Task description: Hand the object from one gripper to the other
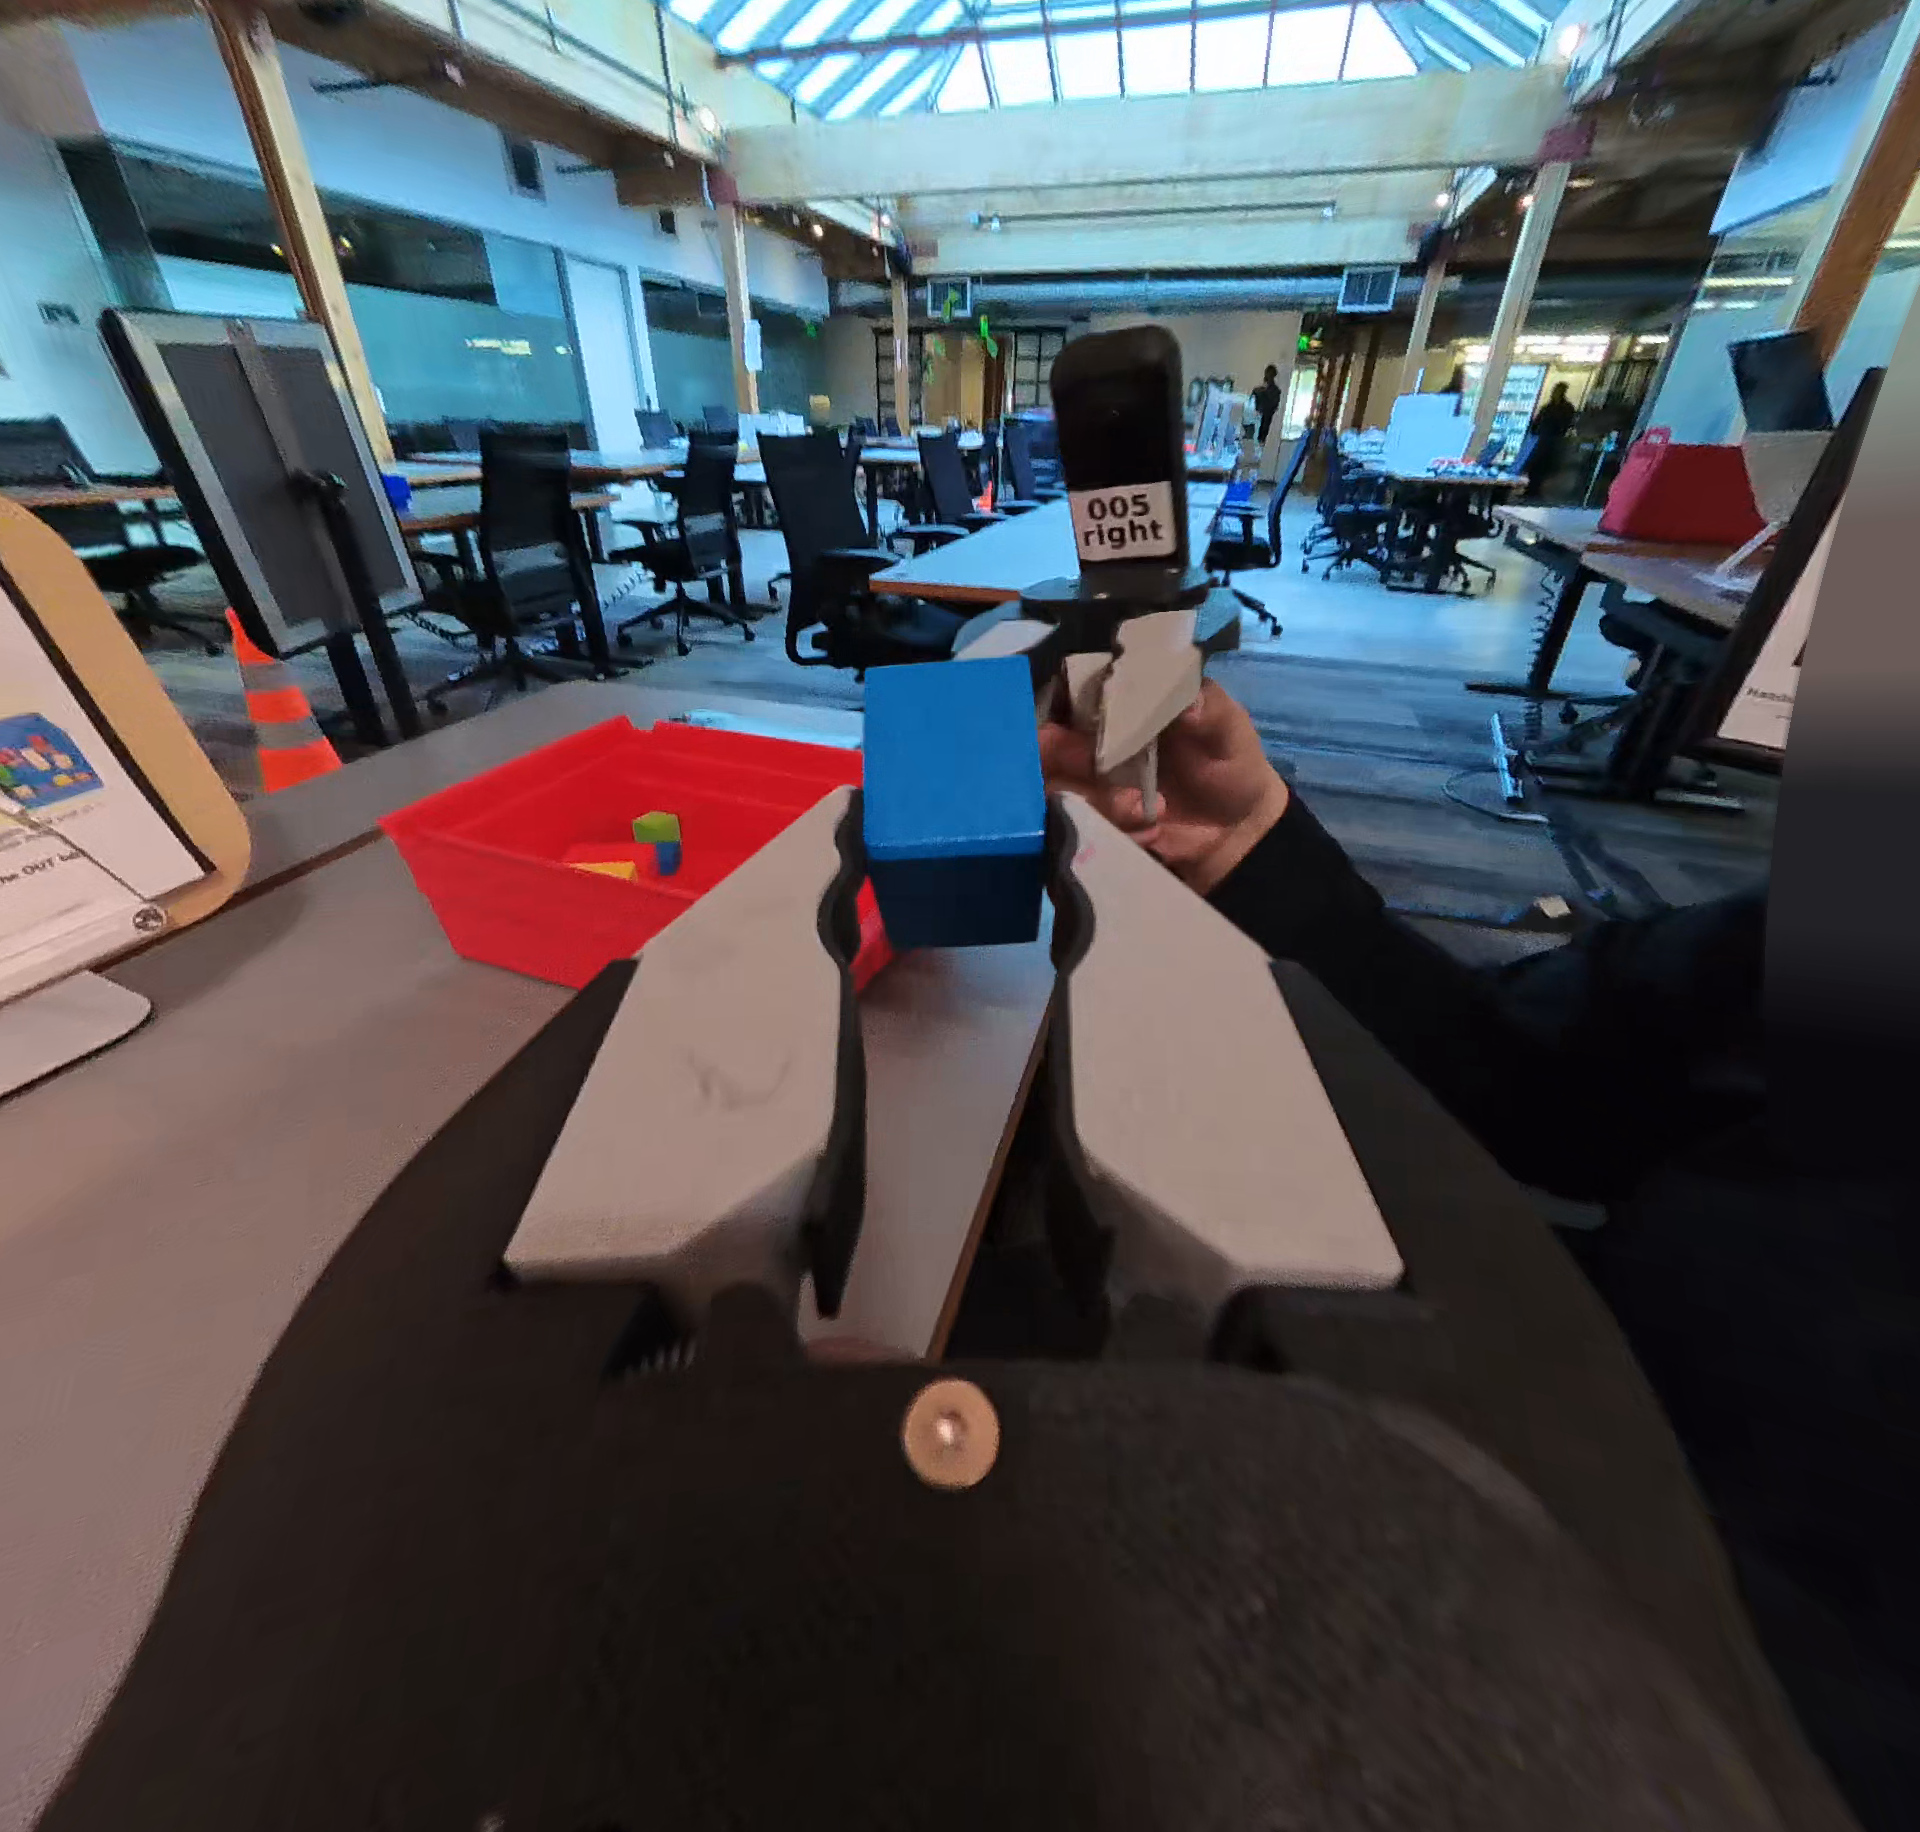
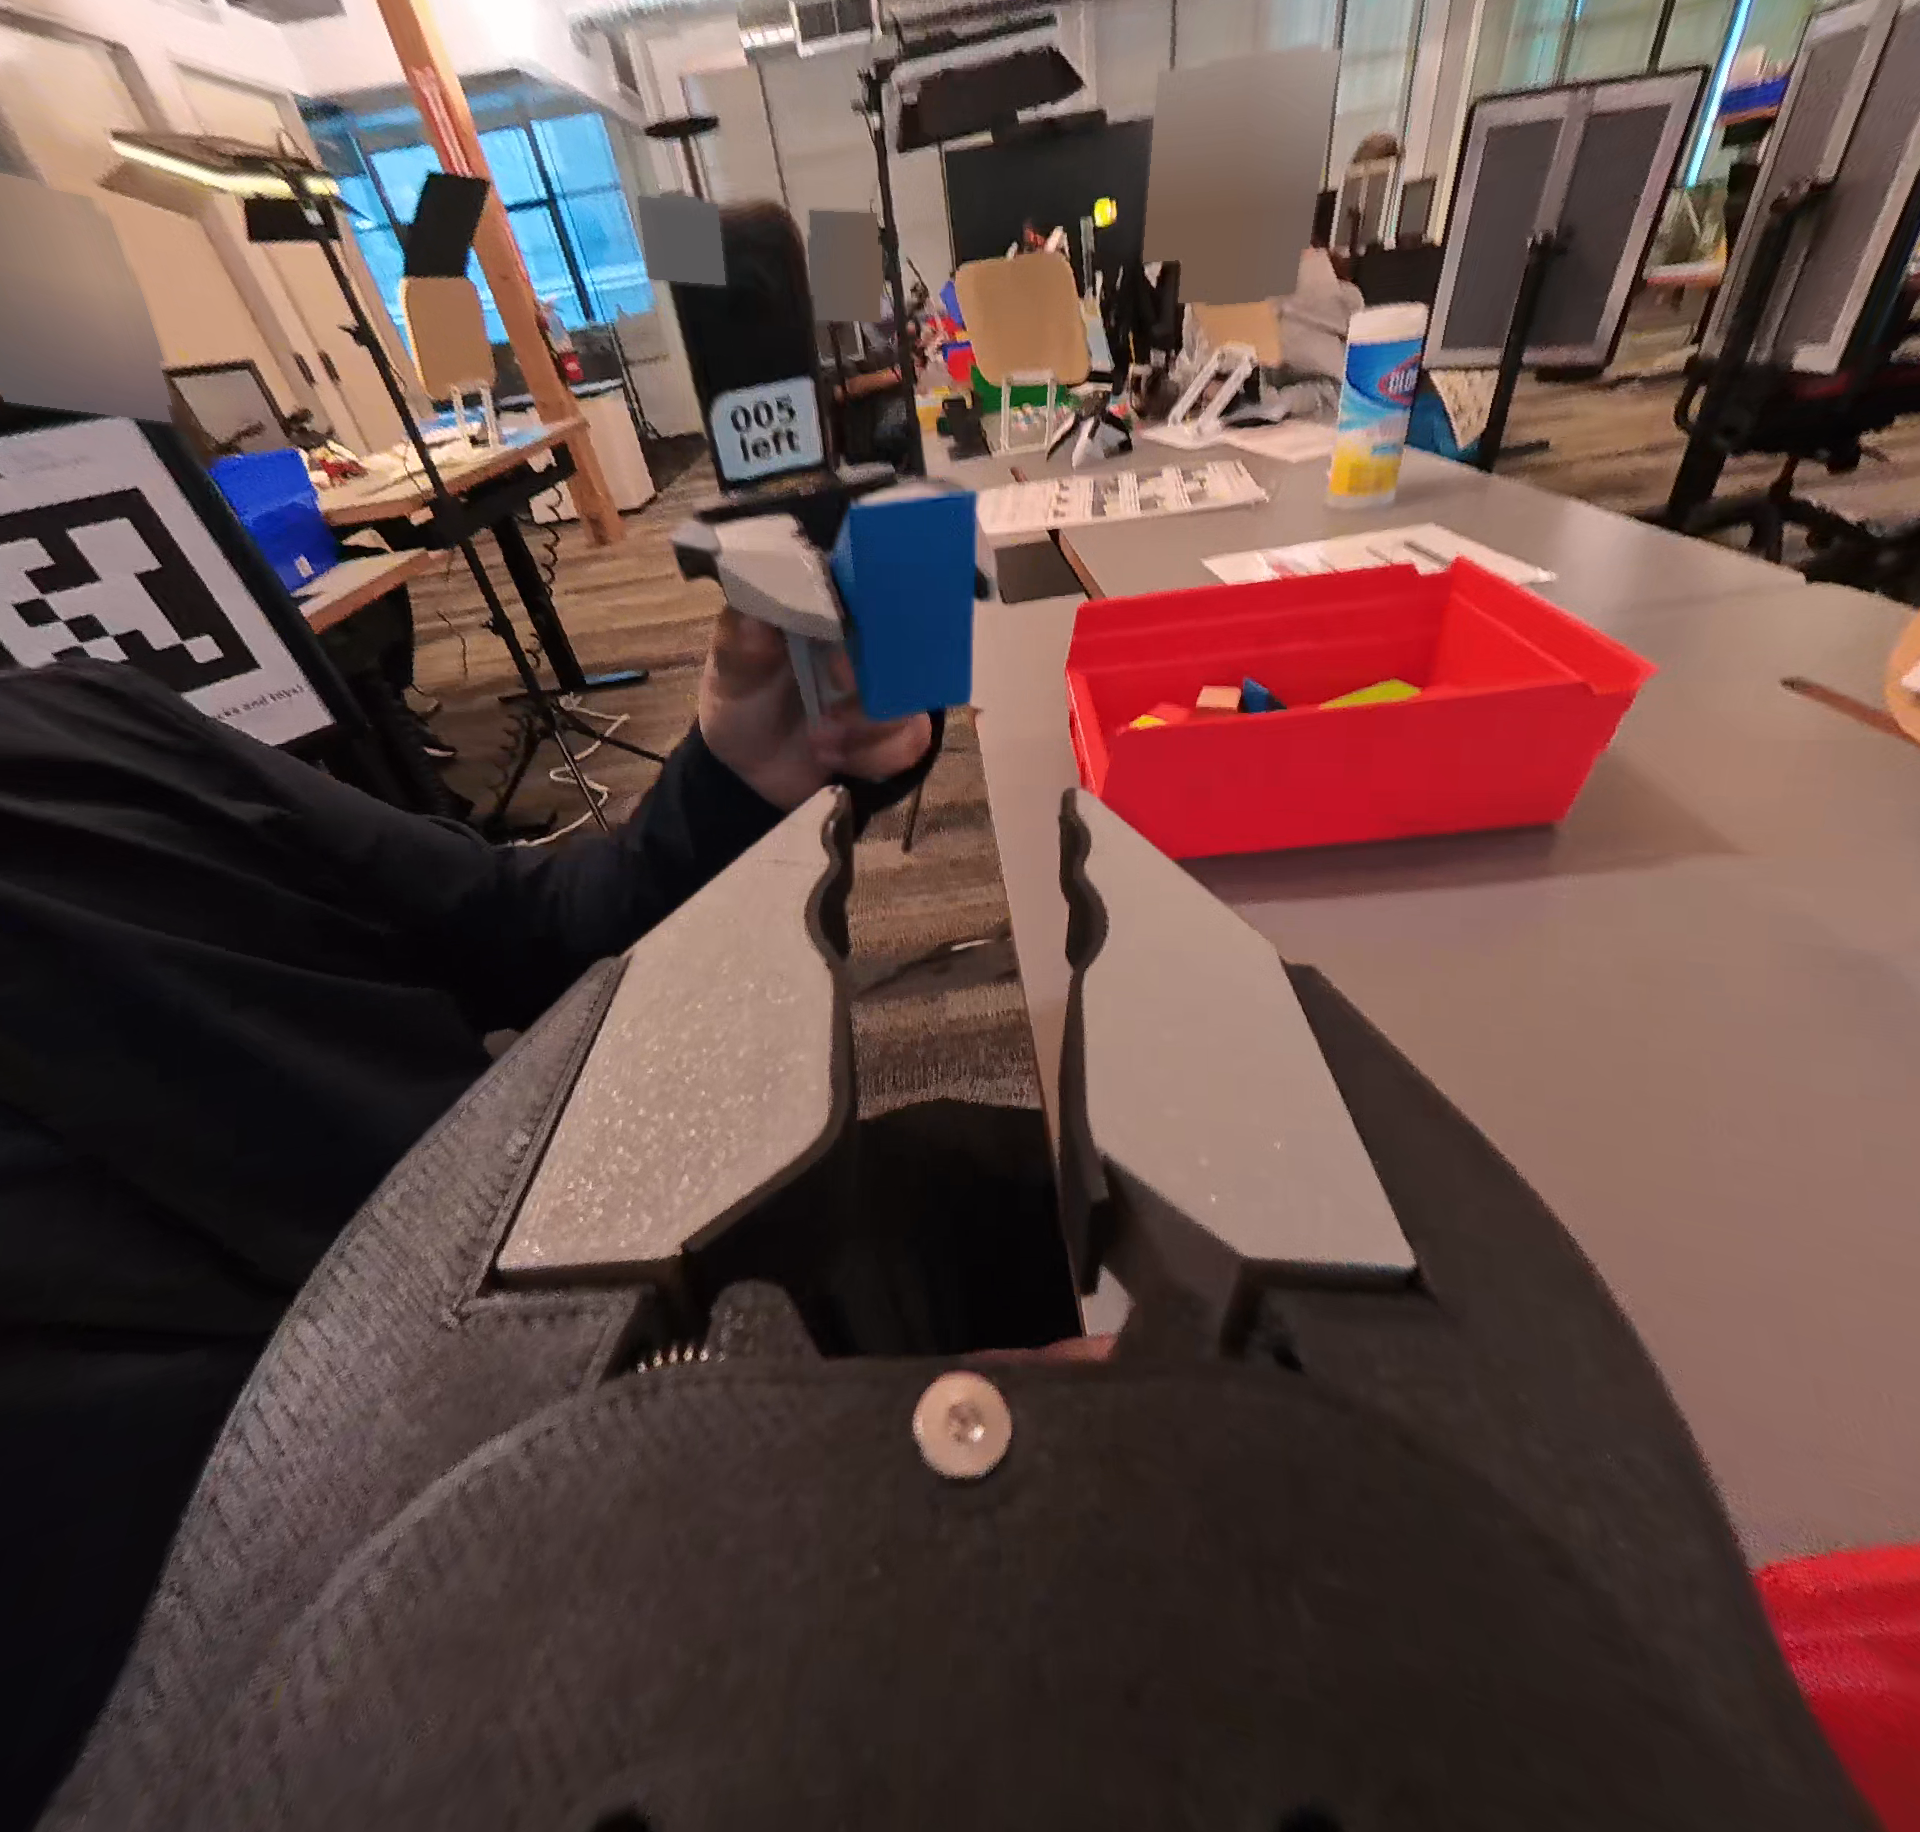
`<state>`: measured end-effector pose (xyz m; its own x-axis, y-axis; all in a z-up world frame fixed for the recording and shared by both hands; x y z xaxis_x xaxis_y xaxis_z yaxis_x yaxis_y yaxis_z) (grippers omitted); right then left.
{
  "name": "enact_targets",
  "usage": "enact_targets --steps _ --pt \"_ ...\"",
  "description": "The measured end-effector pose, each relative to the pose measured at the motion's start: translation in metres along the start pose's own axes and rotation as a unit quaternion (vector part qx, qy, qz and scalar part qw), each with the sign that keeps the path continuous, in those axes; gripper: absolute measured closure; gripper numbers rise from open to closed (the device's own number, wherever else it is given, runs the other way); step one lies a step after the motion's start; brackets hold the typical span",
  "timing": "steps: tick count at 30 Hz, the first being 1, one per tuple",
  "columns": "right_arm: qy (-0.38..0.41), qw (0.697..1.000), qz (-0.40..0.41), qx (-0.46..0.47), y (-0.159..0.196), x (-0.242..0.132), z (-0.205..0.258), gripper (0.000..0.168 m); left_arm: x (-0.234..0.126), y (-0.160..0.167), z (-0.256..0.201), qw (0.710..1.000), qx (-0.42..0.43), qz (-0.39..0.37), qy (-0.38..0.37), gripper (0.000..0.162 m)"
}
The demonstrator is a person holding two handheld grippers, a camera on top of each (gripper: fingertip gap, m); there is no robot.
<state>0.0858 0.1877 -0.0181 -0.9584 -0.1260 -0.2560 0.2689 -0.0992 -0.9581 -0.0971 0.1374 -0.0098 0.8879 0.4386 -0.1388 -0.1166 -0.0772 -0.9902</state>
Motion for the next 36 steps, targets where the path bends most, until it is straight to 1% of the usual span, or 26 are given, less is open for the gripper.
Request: enact_targets --steps 2,5,7,10,14,19,22,26,29,31,36 --pt "0.009 1.000 -0.008 -0.010 -0.003 0.001 0.002 0.131 0.005 0.003 -0.003 1.000 -0.005 -0.010 0.010 0.130" --pt "0.031 0.999 -0.007 -0.016 -0.003 0.004 0.001 0.132 0.013 0.008 -0.005 1.000 -0.013 0.002 0.023 0.130" --pt "0.025 1.000 -0.002 -0.015 -0.002 0.006 0.002 0.130 0.015 0.009 -0.008 0.999 -0.012 0.002 0.034 0.130" --pt "0.016 1.000 -0.007 -0.014 -0.002 0.008 0.004 0.130 0.014 0.008 -0.009 1.000 -0.006 0.000 0.026 0.130" --pt "-0.010 1.000 -0.018 -0.004 -0.003 0.012 0.007 0.128 0.016 0.009 -0.016 0.998 -0.006 -0.001 0.058 0.130" --pt "-0.079 0.996 -0.032 0.010 -0.005 0.022 0.017 0.126 0.031 0.018 -0.020 0.997 -0.003 0.026 0.068 0.130" --pt "-0.095 0.995 -0.029 0.008 -0.003 0.029 0.020 0.123 0.035 0.018 -0.024 0.997 -0.005 0.025 0.077 0.130" --pt "-0.100 0.994 -0.047 0.007 -0.004 0.030 0.020 0.137 0.036 0.016 -0.027 0.996 -0.009 0.018 0.083 0.130" --pt "-0.115 0.992 -0.051 0.016 -0.004 0.027 0.020 0.135 0.042 0.017 -0.029 0.995 -0.013 0.019 0.095 0.130" --pt "-0.111 0.992 -0.048 0.019 -0.002 0.024 0.020 0.133 0.046 0.017 -0.029 0.995 -0.014 0.017 0.097 0.130" --pt "-0.064 0.997 -0.048 0.003 0.002 0.015 0.021 0.137 0.057 0.018 -0.028 0.993 -0.025 0.008 0.117 0.130"
Point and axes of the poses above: each gripper's, where its closed fingertips meet, x out along the fingers, y out of its underside, z = x × y across the jaws, the point moved 7 cm from there along -x, back along the fingers, and after that the axes turned 12 degrees about z, right-handed, at the moved point
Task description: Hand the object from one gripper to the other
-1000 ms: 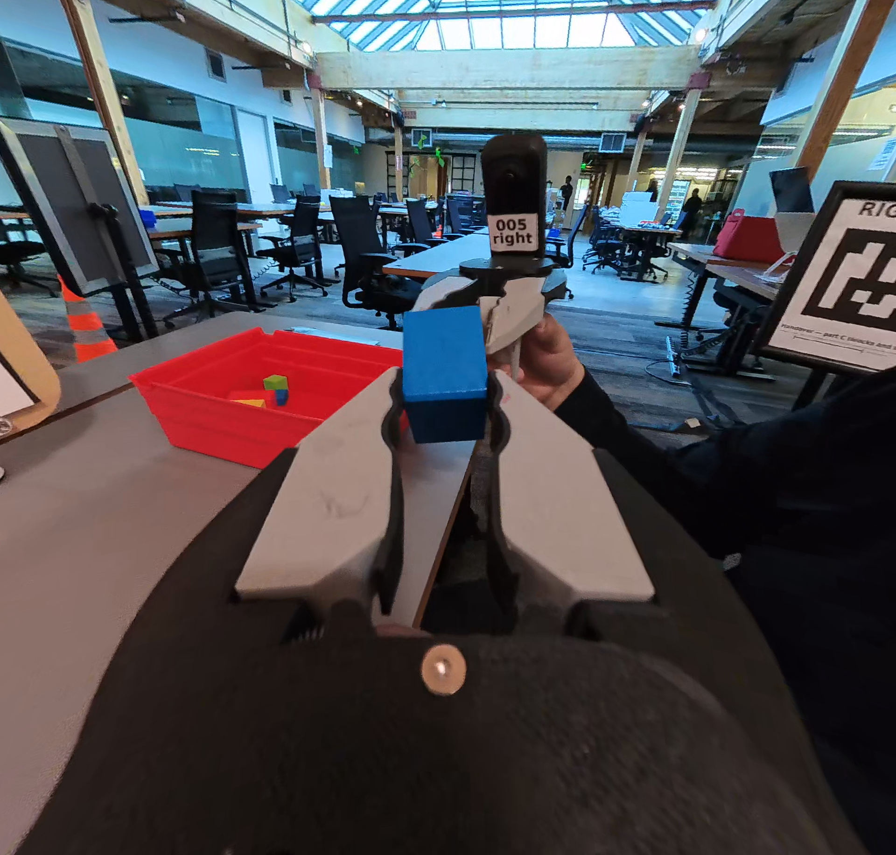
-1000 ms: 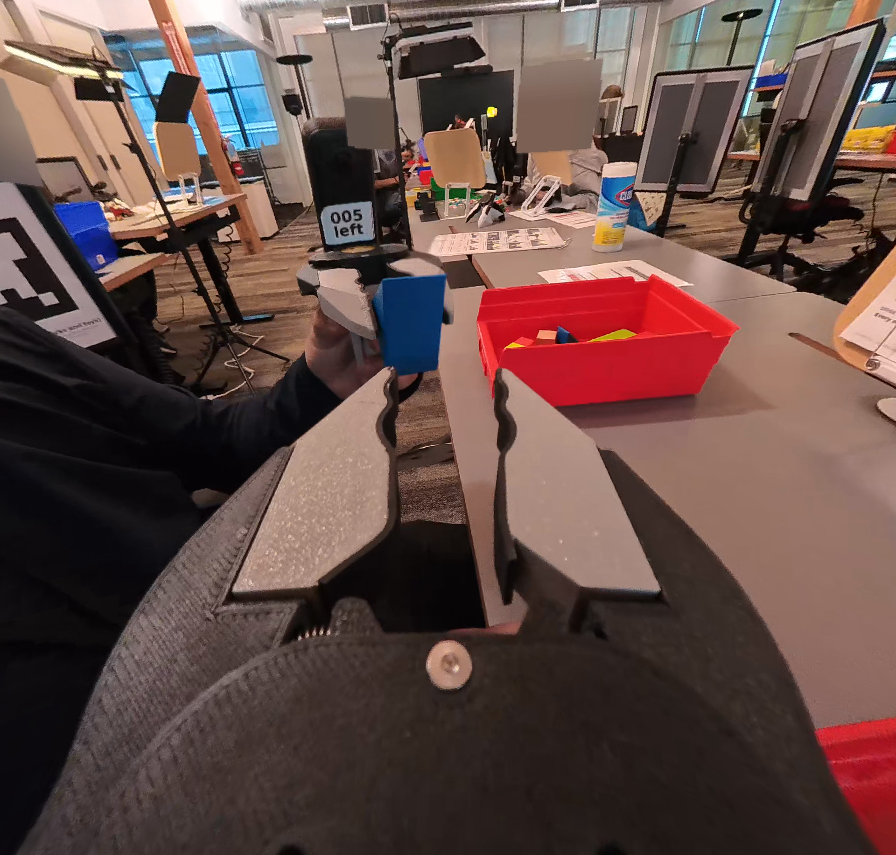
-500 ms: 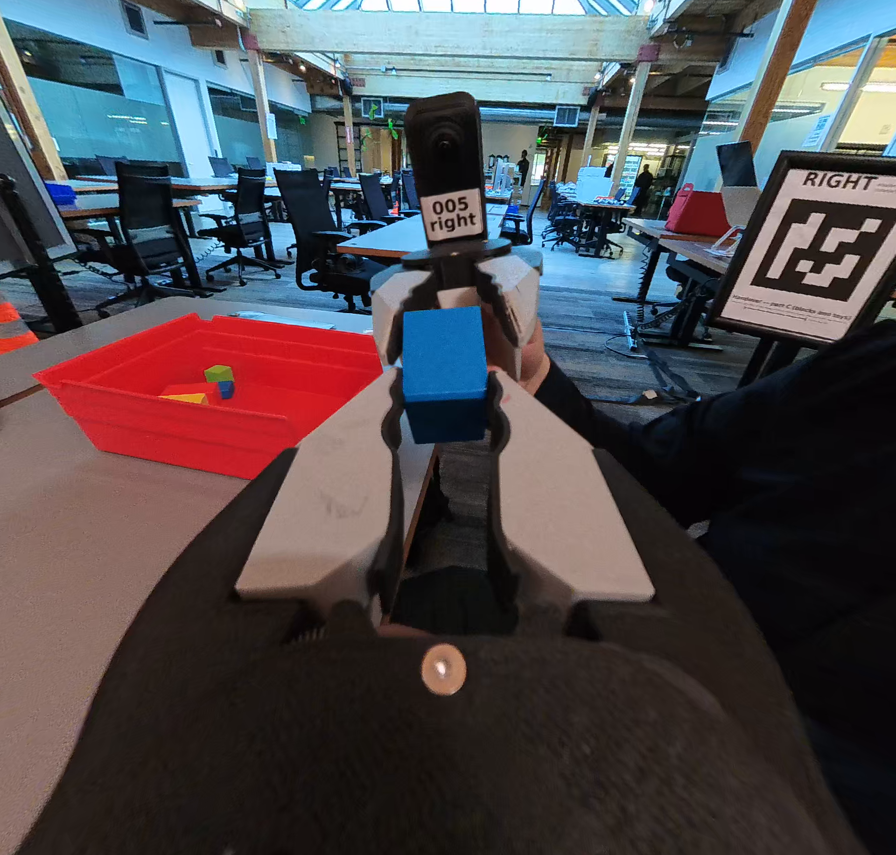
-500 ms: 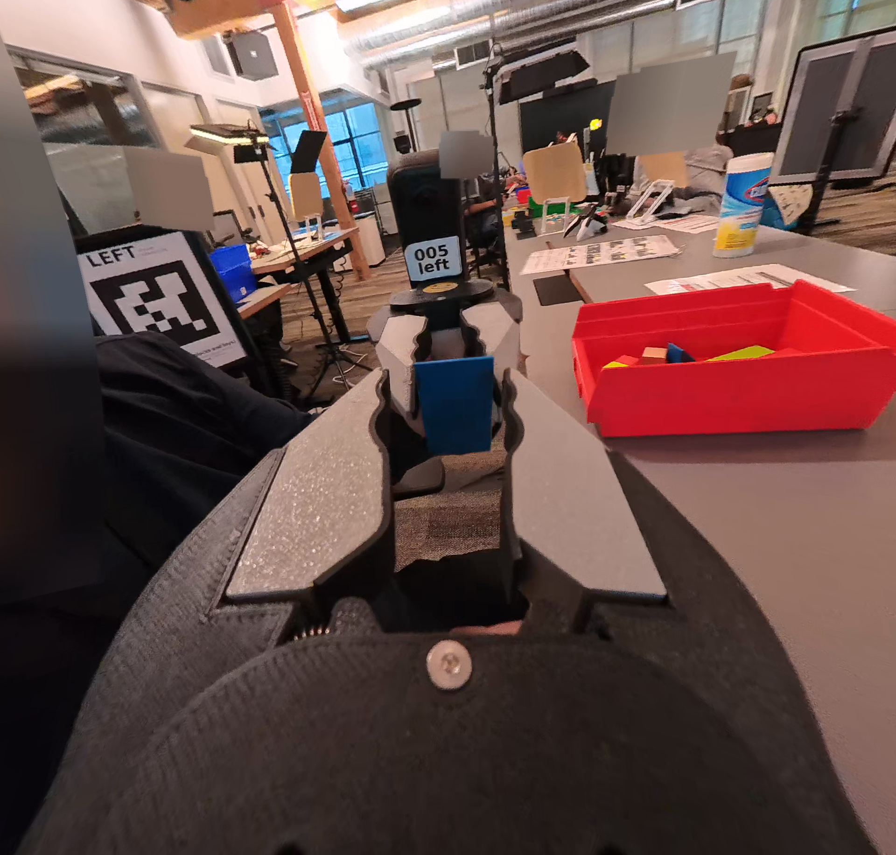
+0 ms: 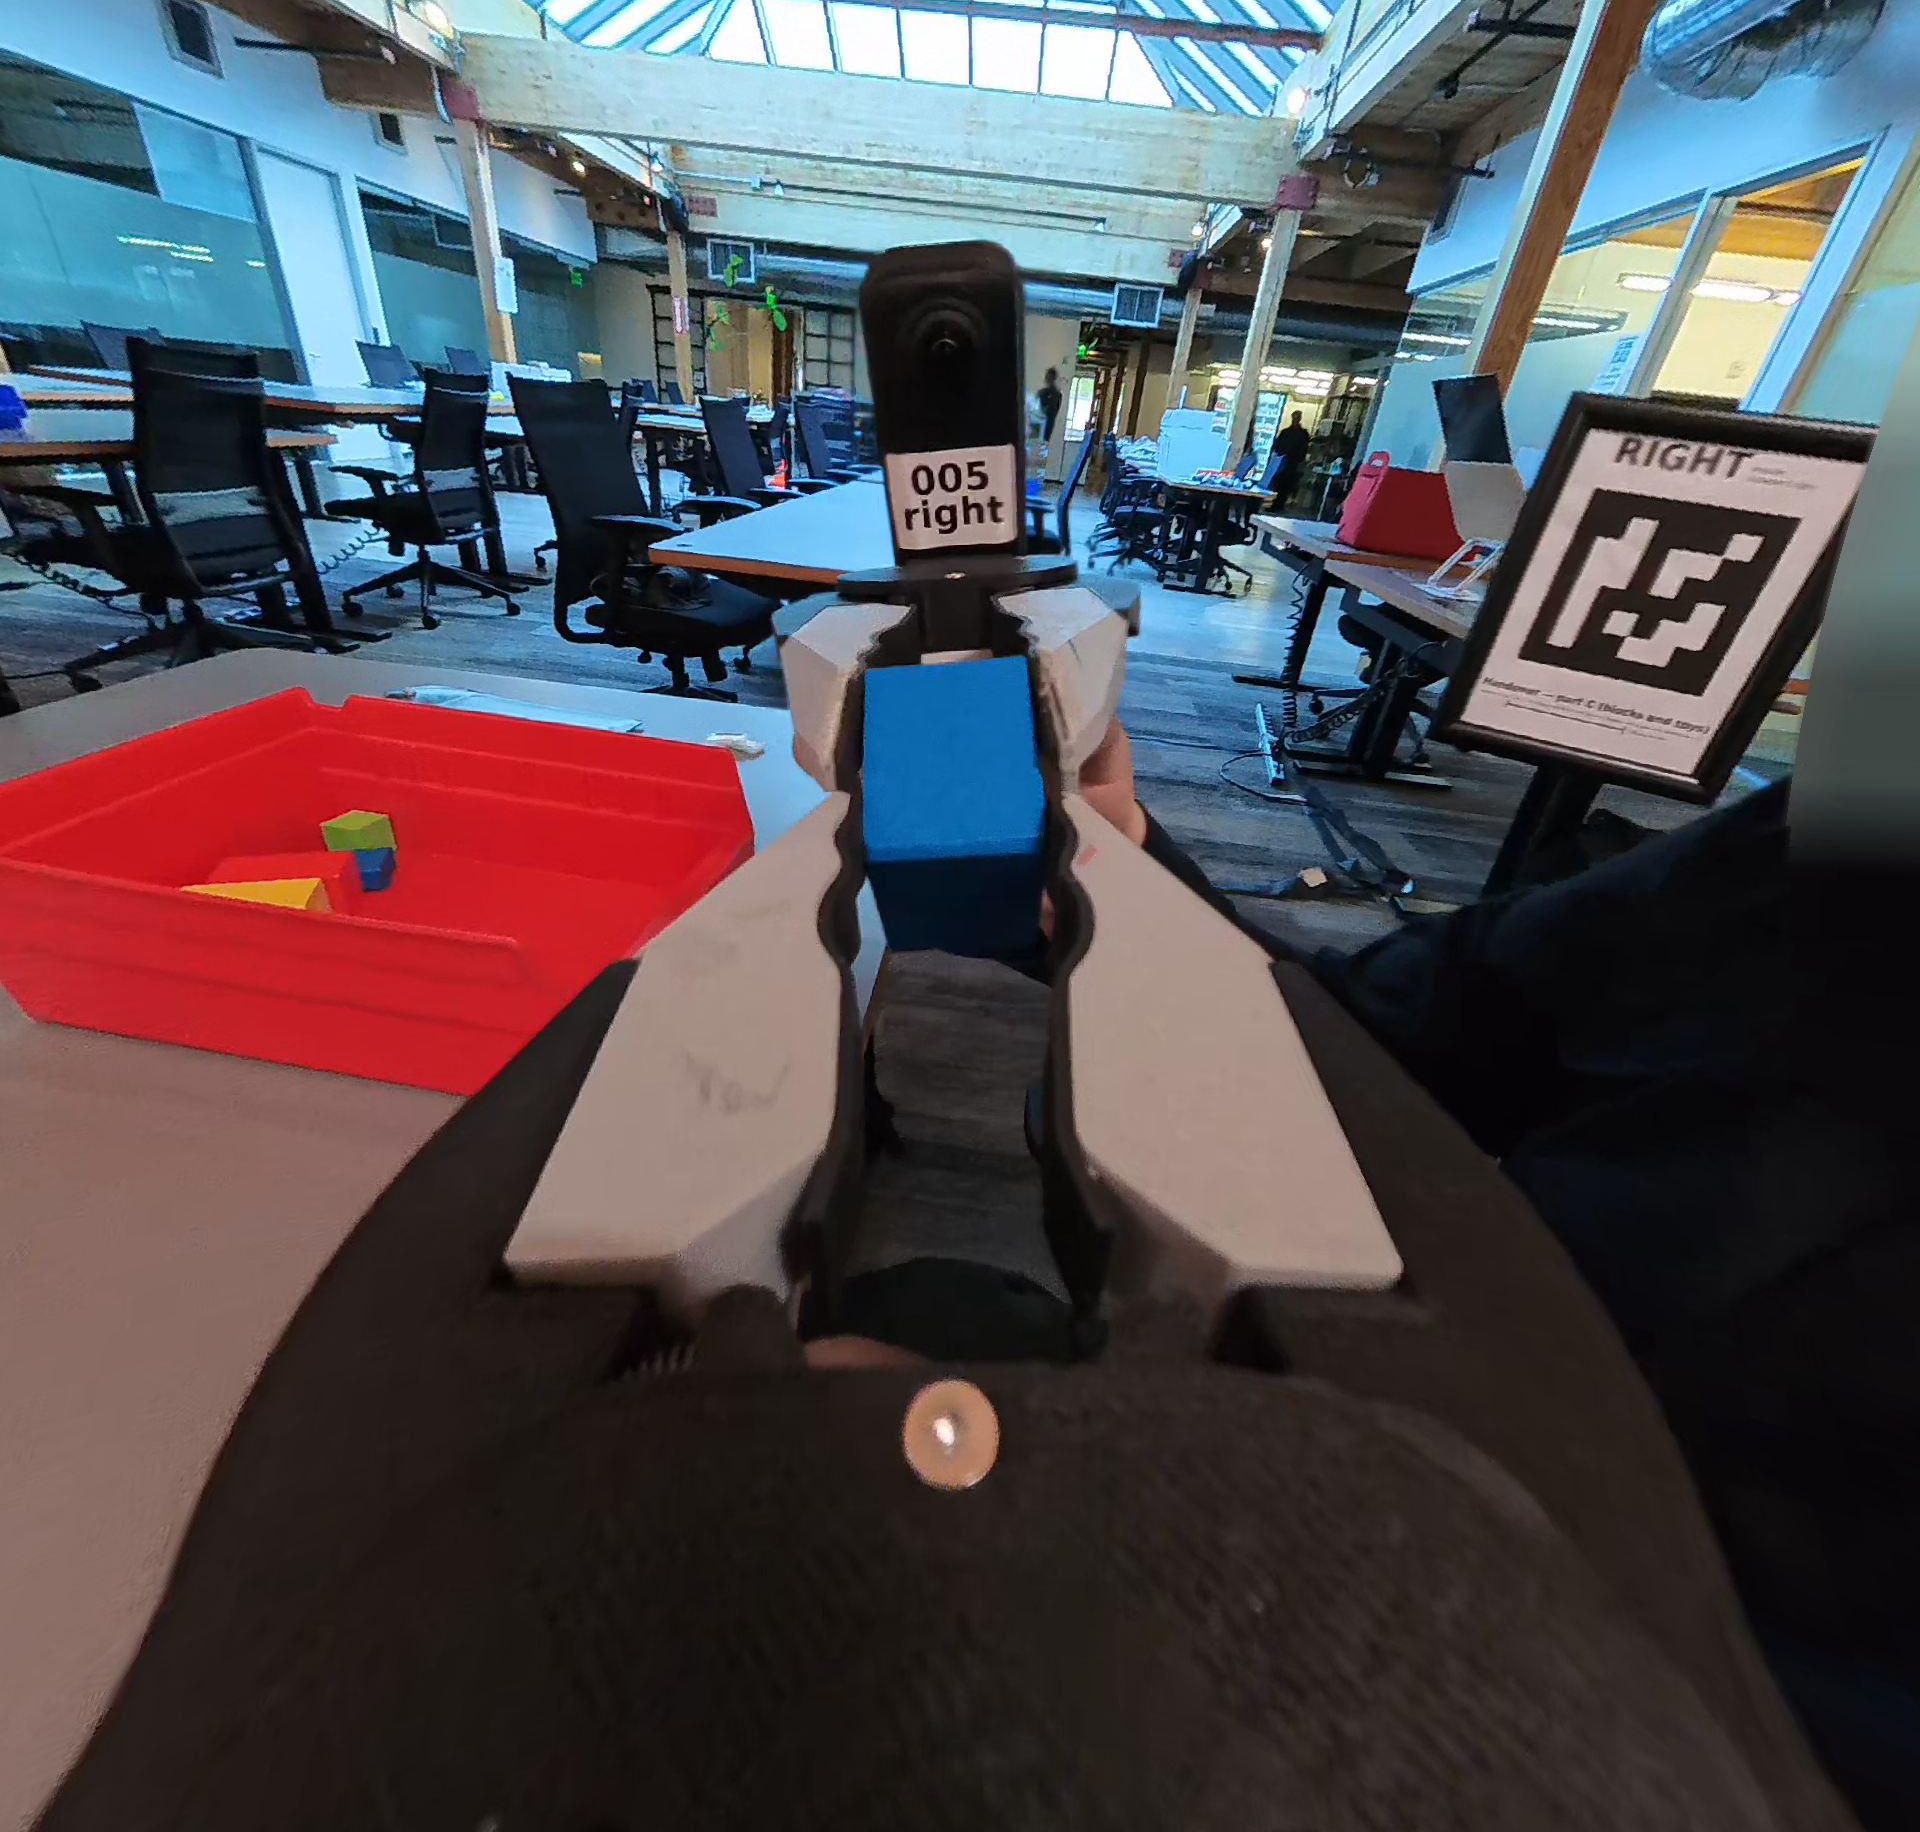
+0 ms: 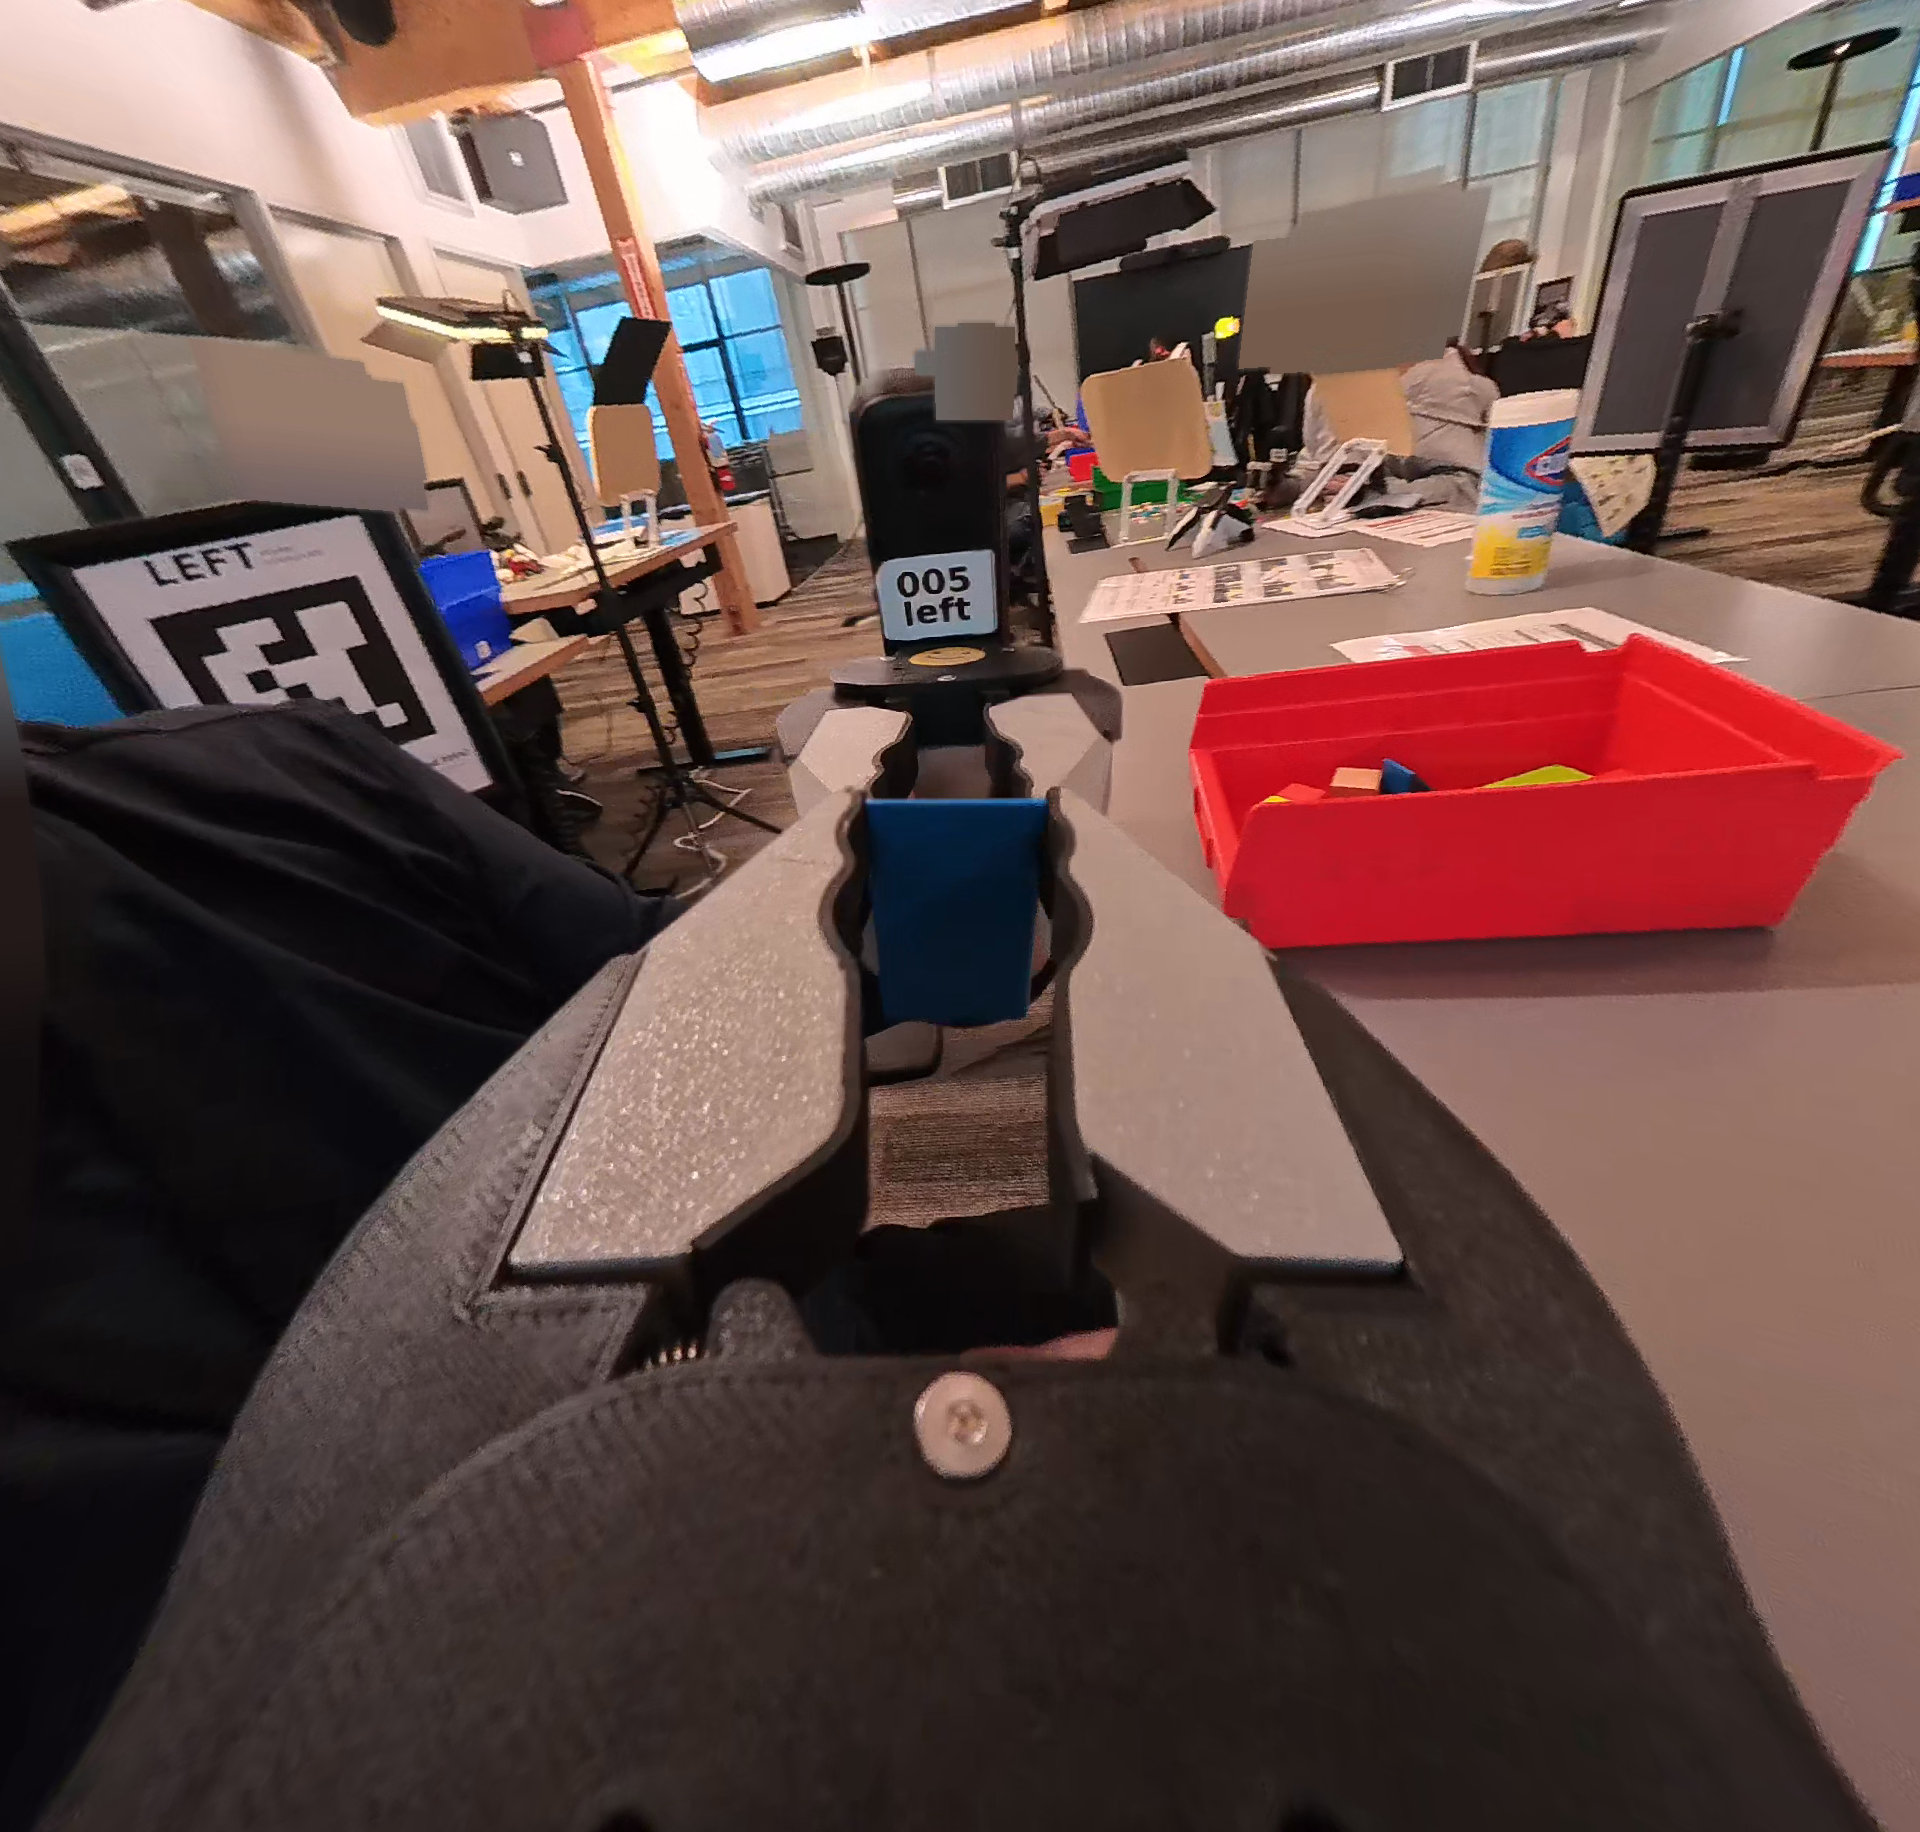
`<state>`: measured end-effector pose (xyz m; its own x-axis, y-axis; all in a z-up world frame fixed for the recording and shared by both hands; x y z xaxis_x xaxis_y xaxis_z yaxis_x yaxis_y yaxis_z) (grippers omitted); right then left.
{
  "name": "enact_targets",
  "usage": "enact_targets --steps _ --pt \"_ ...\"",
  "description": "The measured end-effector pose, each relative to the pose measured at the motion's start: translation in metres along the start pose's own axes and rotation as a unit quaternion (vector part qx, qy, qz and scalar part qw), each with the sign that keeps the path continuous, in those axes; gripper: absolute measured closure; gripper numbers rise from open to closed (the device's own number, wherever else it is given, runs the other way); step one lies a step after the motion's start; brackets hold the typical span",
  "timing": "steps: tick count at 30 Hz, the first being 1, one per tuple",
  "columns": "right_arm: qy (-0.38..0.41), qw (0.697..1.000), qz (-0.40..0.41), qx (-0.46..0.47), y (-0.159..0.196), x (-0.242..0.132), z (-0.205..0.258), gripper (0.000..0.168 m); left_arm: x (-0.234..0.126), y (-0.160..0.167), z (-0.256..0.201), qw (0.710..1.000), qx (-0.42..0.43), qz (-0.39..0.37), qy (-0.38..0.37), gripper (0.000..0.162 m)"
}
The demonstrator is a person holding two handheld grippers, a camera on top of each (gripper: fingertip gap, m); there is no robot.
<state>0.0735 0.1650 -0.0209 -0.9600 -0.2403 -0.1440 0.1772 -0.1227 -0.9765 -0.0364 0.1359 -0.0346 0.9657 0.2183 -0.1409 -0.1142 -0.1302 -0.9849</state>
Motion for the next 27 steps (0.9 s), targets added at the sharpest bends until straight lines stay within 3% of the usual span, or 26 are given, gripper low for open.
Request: enact_targets --steps 10,14,22,27 --pt "0.055 0.998 0.017 0.010 0.006 -0.008 -0.005 0.138 0.012 0.008 0.015 0.998 -0.039 -0.004 0.048 0.130" --pt "0.063 0.998 0.024 0.008 0.006 -0.005 -0.008 0.138 0.013 0.017 0.018 0.996 -0.060 0.027 0.057 0.130" --pt "0.033 0.999 0.037 -0.001 0.003 0.013 -0.013 0.138 -0.005 0.021 0.017 0.997 -0.062 0.027 0.022 0.130" --pt "0.013 0.998 0.064 0.004 0.008 0.022 -0.020 0.137 -0.010 0.029 0.019 0.994 -0.076 0.073 0.005 0.131"
Point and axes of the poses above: each gripper's, where its closed fingertips meet, x out along the fingers, y out of its underside, z = x × y across the jaws, the point moved 7 cm from there along -x, back along the fingers, and after that the axes turned 12 degrees about z, right-handed, at the moved point
